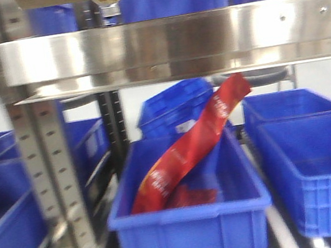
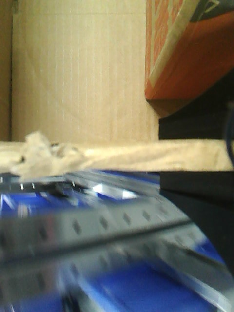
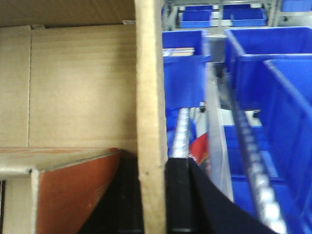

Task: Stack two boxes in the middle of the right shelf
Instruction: 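Carry the held boxes while the base drives to the steel shelf, then raise the held boxes above the middle shelf with both grippers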

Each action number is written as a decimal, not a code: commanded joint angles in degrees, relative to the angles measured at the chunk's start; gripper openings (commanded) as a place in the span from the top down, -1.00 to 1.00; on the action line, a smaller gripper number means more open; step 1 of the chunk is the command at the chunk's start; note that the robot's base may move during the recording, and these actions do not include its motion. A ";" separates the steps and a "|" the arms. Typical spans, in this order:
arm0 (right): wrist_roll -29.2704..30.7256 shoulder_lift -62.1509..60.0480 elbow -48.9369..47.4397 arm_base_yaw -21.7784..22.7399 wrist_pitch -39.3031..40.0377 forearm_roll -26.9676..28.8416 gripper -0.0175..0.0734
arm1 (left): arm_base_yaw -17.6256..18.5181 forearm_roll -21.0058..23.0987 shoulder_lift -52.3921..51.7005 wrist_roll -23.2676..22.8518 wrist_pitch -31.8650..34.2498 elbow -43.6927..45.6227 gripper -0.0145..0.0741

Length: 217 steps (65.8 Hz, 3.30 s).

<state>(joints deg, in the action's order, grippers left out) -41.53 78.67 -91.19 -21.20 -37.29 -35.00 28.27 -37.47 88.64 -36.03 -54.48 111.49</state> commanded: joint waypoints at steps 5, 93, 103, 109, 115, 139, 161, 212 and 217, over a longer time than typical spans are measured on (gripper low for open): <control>0.02 -1.00 -0.77 0.53 1.80 -2.79 0.97 | -0.64 -3.40 -0.67 -0.30 0.01 0.73 0.92; 0.02 -1.00 -0.77 0.53 1.80 -2.79 0.97 | -0.64 -3.40 -0.67 -0.30 0.01 0.73 0.92; 0.02 -1.00 -0.77 0.53 1.80 -2.79 0.97 | -0.64 -3.40 -0.67 -0.30 0.01 0.73 0.92; 0.02 -1.00 -0.77 0.53 1.80 -2.79 0.97 | -0.64 -3.40 -0.67 -0.30 0.01 0.73 0.92; 0.02 -1.00 -0.77 0.53 1.80 -2.79 0.97 | -0.64 -3.40 -0.67 -0.30 0.01 0.73 0.92; 0.02 -1.00 -0.77 0.53 3.14 -2.79 0.97 | -0.64 -3.40 -0.67 -0.30 0.01 0.73 0.92; 0.02 -1.00 -1.20 0.32 1.59 4.03 0.94 | -0.64 -1.74 -0.78 0.86 -1.77 0.81 0.92; 0.02 13.97 -16.15 -7.93 -24.62 10.05 0.92 | -10.85 22.82 4.40 17.77 -10.28 2.62 0.92; 0.02 14.69 -16.15 -7.93 -23.99 9.81 0.92 | -10.85 22.82 4.50 17.77 -10.63 2.62 0.90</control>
<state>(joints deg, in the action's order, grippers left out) -41.21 93.07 -106.65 -29.34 -64.05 -24.70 17.56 -15.95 93.63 -18.53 -67.18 113.55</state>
